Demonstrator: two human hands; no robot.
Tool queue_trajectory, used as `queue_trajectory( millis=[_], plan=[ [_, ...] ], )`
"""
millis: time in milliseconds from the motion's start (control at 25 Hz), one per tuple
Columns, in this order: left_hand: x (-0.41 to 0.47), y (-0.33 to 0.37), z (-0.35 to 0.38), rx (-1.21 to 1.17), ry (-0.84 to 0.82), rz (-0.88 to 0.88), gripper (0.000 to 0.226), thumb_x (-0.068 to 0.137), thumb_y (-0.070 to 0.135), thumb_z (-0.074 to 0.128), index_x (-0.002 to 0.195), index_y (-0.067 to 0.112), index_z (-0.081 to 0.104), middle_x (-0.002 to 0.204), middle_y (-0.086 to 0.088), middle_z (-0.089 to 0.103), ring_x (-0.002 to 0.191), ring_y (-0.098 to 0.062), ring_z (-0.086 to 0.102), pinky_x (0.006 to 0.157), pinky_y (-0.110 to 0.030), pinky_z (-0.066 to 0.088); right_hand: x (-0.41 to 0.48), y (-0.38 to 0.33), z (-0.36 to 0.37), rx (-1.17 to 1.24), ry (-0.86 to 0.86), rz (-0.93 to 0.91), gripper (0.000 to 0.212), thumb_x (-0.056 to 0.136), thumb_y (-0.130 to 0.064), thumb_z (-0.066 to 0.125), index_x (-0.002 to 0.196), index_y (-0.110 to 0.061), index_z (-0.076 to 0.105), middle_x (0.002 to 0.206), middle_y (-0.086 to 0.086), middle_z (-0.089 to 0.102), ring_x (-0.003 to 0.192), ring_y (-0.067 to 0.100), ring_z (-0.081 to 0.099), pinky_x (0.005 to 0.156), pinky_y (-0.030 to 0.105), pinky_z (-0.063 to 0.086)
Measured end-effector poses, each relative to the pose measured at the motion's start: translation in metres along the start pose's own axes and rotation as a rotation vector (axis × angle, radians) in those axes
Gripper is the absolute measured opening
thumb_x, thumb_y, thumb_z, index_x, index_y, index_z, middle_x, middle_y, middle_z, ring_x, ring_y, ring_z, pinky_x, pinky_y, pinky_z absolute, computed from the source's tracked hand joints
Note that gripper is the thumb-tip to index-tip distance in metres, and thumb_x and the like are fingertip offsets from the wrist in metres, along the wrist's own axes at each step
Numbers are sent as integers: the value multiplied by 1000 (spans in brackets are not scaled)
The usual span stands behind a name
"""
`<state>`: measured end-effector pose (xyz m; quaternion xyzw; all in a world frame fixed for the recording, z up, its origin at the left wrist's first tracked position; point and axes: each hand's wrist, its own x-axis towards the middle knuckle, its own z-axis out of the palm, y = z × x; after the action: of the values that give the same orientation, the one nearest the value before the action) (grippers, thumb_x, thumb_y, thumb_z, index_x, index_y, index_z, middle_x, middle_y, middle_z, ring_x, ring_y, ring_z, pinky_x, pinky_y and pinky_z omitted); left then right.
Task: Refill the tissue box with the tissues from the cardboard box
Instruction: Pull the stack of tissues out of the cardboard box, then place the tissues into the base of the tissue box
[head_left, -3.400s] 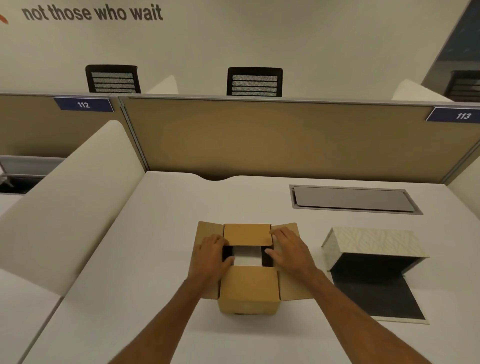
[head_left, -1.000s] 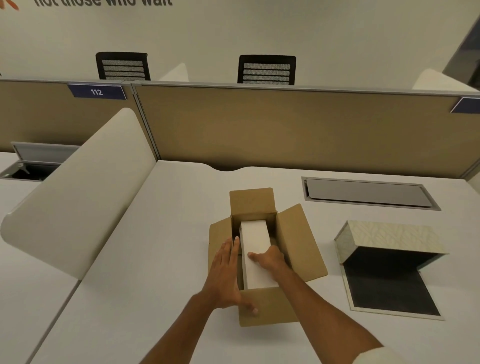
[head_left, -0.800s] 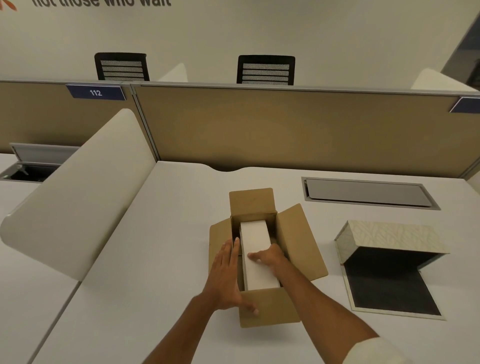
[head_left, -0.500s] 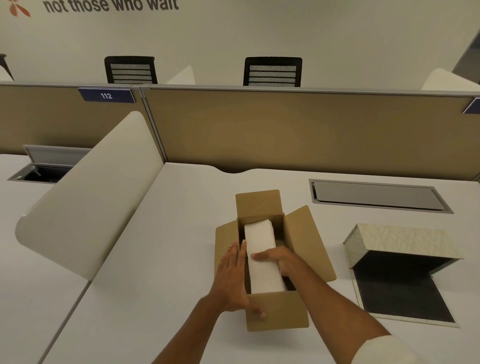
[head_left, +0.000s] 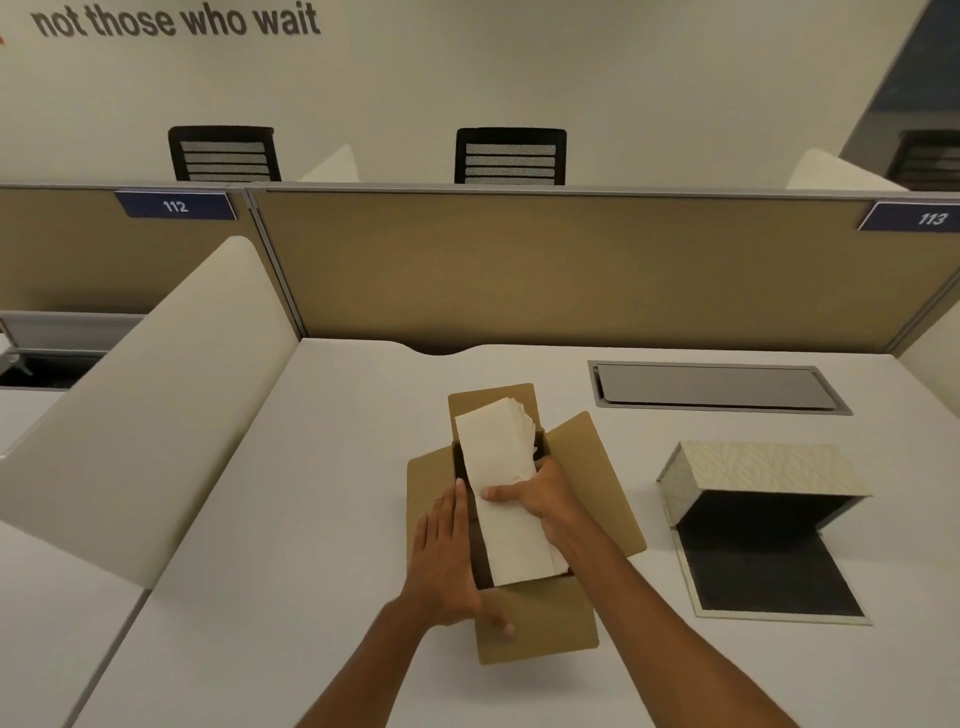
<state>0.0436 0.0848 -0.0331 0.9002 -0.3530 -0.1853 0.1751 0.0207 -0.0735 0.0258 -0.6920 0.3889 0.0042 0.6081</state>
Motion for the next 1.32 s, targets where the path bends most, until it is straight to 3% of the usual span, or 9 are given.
queue_trajectory(
  millis=[200,440,560,640,840,920,1000,1160,1320],
  plan=[
    [2,0,1,-10,-23,-19,167,23,94,58,143,22,-32,157,0,-28,146,-24,-24,119,-49,-10,-31,-24,-47,119,-9,-102,59,67,-27,85,111,-17,46,100,3,62,81,18,62,62,30,53],
    [5,25,-14,12,90,42,144,37,102,37,151,27,-10,158,6,-17,145,-21,-23,112,-51,-23,-35,-23,-123,383,96,-127,62,68,-25,83,118,-15,49,112,11,65,94,28,65,78,46,57],
    [15,87,-23,-429,267,34,112,54,94,38,145,30,30,156,7,26,145,-18,20,120,-51,11,-38,-8,-160,530,111,-94,57,69,-20,82,117,-11,52,111,13,66,91,28,64,64,39,54],
    [21,141,-25,-840,226,-5,89,69,78,50,141,26,40,148,0,41,131,-16,40,107,-39,35,-39,6,-186,611,113,-55,52,69,-18,82,113,-9,56,110,15,66,92,30,64,69,42,54],
    [40,266,12,-1311,138,-184,60,85,61,48,134,27,41,135,3,50,114,-11,47,100,-33,33,-43,40,-257,719,115,-3,32,74,-20,78,97,-19,57,111,16,64,103,35,60,96,58,47],
    [47,301,35,-1362,195,-316,47,89,53,50,126,26,41,116,3,57,96,-11,57,81,-26,46,-41,53,-283,782,128,-7,37,75,-19,78,104,-19,55,109,15,64,103,34,59,98,60,45],
    [51,328,60,-1411,229,-440,51,85,53,56,123,22,42,107,-3,61,89,-16,62,65,-26,50,-38,66,-306,833,146,-4,46,76,-18,78,113,-17,52,108,14,63,101,33,59,98,60,45],
    [54,353,103,-1770,38,-439,65,71,65,62,115,17,61,109,-13,72,102,-34,66,81,-44,56,-27,94,-331,865,154,6,49,74,-17,78,116,-11,53,115,16,62,105,34,59,98,57,46],
    [59,357,128,-1609,100,-428,76,53,27,91,119,10,59,114,-15,69,101,-31,67,70,-38,59,-22,119,-341,919,148,44,59,69,-20,82,120,-5,56,117,17,64,105,35,61,96,57,49]
  ],
)
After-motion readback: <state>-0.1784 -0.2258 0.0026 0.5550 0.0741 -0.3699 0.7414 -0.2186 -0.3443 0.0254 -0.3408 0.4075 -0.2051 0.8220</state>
